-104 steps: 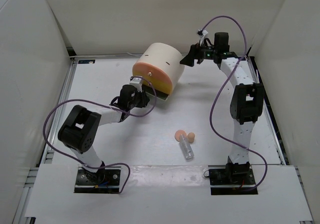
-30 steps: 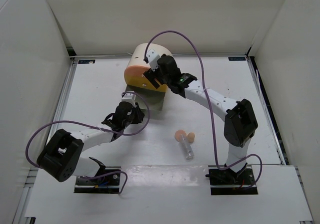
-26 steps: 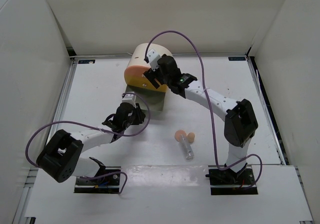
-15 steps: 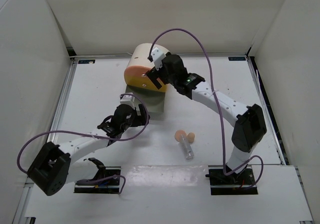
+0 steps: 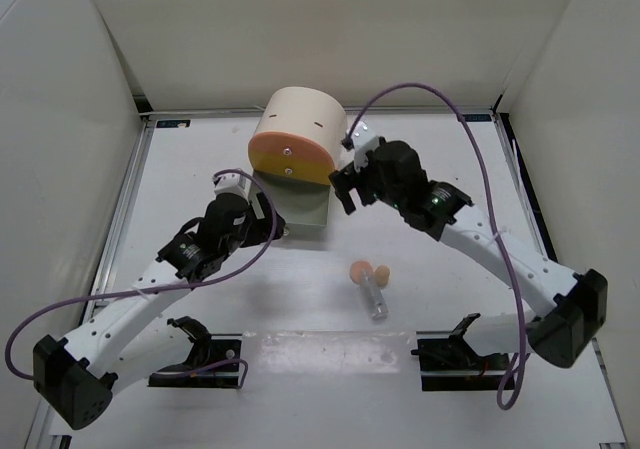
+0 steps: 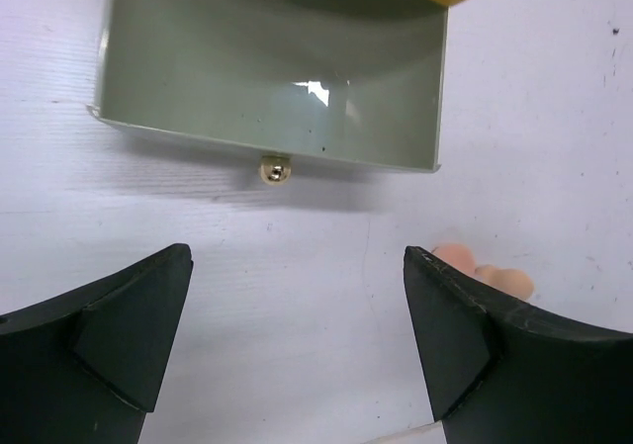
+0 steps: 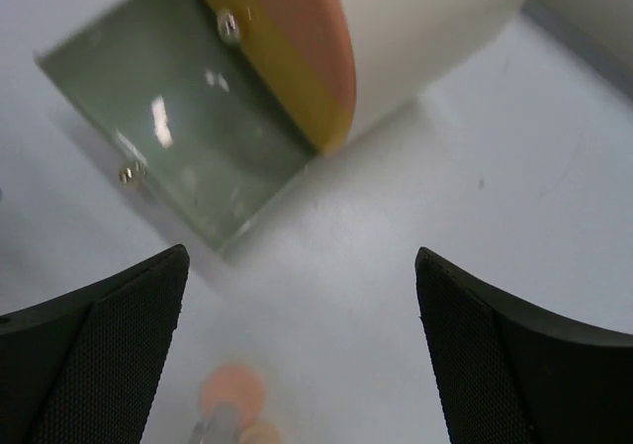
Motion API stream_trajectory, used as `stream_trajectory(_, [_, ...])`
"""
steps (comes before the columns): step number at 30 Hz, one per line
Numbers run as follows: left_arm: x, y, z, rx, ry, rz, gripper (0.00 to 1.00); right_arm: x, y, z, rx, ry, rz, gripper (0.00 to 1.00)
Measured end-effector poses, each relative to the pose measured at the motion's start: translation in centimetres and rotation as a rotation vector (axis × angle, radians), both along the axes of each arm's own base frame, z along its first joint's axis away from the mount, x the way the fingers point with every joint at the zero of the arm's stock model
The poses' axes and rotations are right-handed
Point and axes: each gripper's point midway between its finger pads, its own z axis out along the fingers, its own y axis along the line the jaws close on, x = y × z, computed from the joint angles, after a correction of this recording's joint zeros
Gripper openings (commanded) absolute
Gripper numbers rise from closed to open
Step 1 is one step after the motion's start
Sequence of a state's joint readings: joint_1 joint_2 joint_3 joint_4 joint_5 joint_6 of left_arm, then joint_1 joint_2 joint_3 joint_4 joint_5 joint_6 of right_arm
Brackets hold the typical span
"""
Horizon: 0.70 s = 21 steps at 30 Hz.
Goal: Organize the makeup
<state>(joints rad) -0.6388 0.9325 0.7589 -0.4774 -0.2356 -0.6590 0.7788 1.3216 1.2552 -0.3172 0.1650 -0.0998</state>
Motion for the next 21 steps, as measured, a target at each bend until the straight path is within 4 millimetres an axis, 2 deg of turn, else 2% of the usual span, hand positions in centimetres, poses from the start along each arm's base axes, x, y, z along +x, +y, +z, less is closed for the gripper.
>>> stream_trajectory(3, [0.2, 0.6, 1.8, 0.003, -0.016, 0.04, 0.98, -2.4, -2.4, -3.9, -0.03, 0.125, -0.059, 0.9])
stream_trajectory(5, [0.6, 1.1, 2.7, 0.019, -0.026, 0.063, 0.98, -4.3, -3.9, -7.2, -0.06, 0.231, -0.103, 0.86])
stream_trajectory(9, [1.2, 1.2, 3.6, 0.04, -0.039, 0.077, 0.98, -8.4, -7.2, -13.9, -0.127, 0.426, -0.194, 0.8])
stream_trajectory(11, [1.2, 1.1, 3.5, 0.045, -0.036, 0.069, 0.98, -10.2, -8.6, -16.3, -0.147, 0.496, -0.234, 0.76])
stream_trajectory(13, [1.2, 0.8, 3.5, 0.041, -0.031, 0.057, 0.98, -11.5, -9.5, -17.5, -0.141, 0.539, -0.263, 0.72])
stream_trajectory(15, [1.1, 0.5, 3.4, 0.032, -0.029, 0.042, 0.98, -12.2, -9.8, -17.8, -0.12, 0.557, -0.276, 0.66])
stream_trajectory(17, [1.0, 0.3, 3.2, 0.023, -0.025, 0.031, 0.98, -12.4, -9.8, -18.0, -0.097, 0.563, -0.286, 0.58])
stream_trajectory(21, [0.3, 0.4, 1.7, 0.034, 0.009, 0.018, 0.98, -12.2, -9.4, -18.6, -0.07, 0.573, -0.301, 0.56])
